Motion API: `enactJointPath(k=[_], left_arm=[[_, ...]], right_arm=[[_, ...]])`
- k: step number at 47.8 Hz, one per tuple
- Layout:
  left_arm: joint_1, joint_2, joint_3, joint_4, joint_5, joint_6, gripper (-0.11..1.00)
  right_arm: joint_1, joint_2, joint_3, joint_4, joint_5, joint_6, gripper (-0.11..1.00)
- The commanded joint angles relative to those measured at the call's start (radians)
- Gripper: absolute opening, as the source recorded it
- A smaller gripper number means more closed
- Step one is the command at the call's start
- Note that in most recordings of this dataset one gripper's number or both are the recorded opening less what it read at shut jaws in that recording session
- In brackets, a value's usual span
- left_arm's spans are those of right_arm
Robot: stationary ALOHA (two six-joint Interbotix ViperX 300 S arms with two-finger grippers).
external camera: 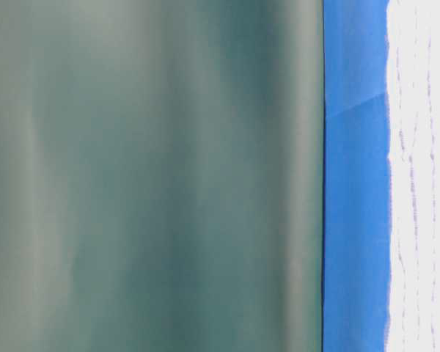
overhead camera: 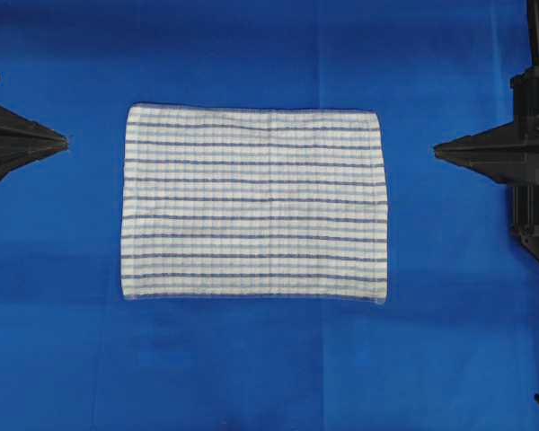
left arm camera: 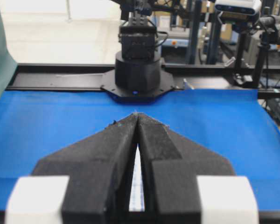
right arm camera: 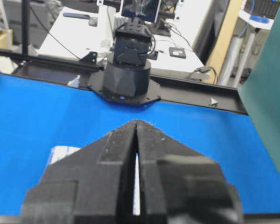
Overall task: Fold the blue towel.
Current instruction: 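Move both grippers to the towel's top corners and pinch them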
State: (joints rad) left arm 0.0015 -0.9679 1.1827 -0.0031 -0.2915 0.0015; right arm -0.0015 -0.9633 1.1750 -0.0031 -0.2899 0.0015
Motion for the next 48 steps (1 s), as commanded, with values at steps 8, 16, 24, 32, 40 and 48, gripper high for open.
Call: enactJointPath(k=[8,16,24,32,40,48], left_arm=[[0.023,0.025,-0.014,-0.034,0.018,0.009,0.00],[0.087,0.063,-0.008,-0.034,0.058,0.006,0.00],[0.181,0.149,0.009,-0.034,0.064,0.003,0.01],[0.272,0.261,0.020,-0.038,0.057,-0.012,0.33],[0.331,0.397,0.018,-0.040,0.017,-0.014,0.78],[0.376,0.555,0.018,-0.040,-0.055,-0.014,0.70]], right_arm=[[-0.083,0.055,-0.032,0.032,0.057,0.023,0.01],[-0.176,0.118,-0.031,0.057,0.100,0.043,0.01],[-0.262,0.199,-0.026,0.083,0.114,0.063,0.01],[-0.324,0.319,-0.025,0.110,0.109,0.066,0.22],[-0.365,0.456,-0.023,0.137,0.081,0.066,0.65],[-0.403,0.597,-0.023,0.147,0.006,0.066,0.77]])
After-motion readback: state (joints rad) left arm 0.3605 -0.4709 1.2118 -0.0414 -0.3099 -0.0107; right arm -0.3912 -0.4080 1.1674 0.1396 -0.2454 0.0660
